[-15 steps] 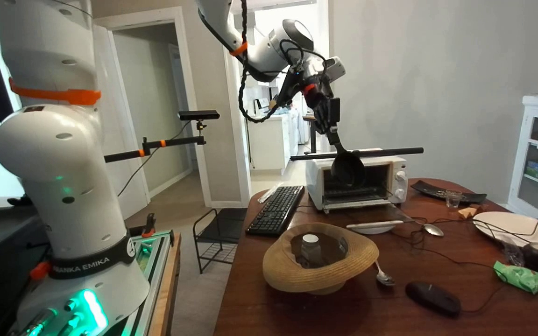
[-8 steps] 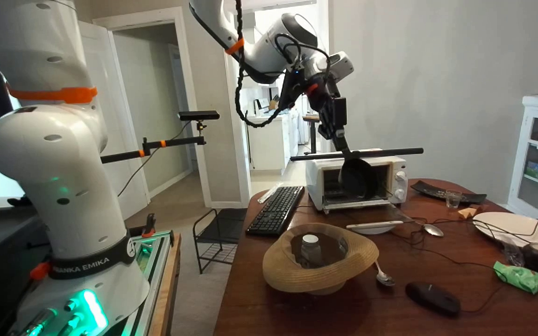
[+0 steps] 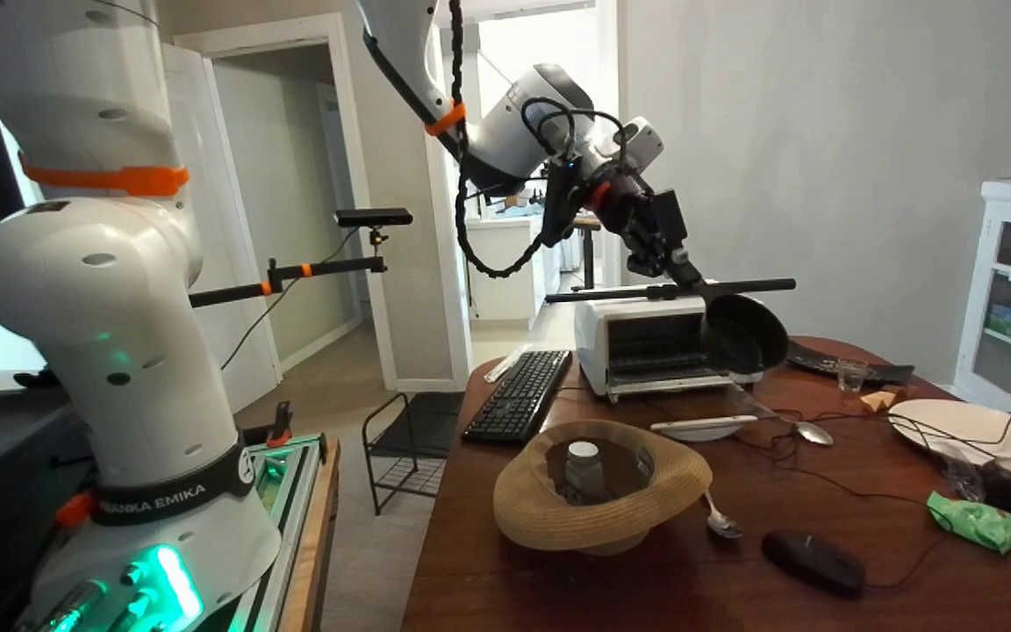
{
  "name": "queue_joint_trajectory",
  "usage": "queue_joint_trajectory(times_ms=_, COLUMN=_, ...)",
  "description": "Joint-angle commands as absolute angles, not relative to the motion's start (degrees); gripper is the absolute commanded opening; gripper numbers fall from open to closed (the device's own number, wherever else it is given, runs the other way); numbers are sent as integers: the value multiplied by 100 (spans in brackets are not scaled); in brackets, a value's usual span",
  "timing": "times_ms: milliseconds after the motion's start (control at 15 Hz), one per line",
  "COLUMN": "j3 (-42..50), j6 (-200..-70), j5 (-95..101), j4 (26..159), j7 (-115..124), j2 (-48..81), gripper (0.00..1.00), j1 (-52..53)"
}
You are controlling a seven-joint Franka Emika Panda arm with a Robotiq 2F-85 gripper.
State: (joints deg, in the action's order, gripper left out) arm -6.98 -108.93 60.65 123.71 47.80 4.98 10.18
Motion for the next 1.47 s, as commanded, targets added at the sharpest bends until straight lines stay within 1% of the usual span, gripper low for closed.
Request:
queue_joint_trajectory(times_ms=0, j3=-709, j6=-10989, j5=7087, j4=12357, j7=5431, j2=879, gripper=1, j1=1013)
queue_joint_trajectory(times_ms=467, j3=-857, j6=-10792, j5=8200, j4=11962, j7=6283, j2=1769, gripper=1, j1=1183)
queue_joint_trajectory(times_ms=533, j3=-856, j6=-10873, j5=7937, j4=12167, j7=6033, j2=1475, gripper=6, j1=1072)
queue_joint_trajectory(times_ms=733, j3=-898, j6=-10860, j5=8062, j4=12018, j7=6170, j2=1705, gripper=6, j1=1128)
queue_joint_trajectory(times_ms=1067, j3=-896, j6=-10857, j5=8068, j4=11979, j7=6170, j2=1718, gripper=6, j1=1128)
queue_joint_trajectory(times_ms=1133, j3=-896, j6=-10857, j5=8068, j4=11979, j7=6170, j2=1718, gripper=1, j1=1128)
queue_joint_trajectory(times_ms=1400, j3=-1041, j6=-11190, j5=8387, j4=11345, j7=5415, j2=2355, gripper=1, j1=1254)
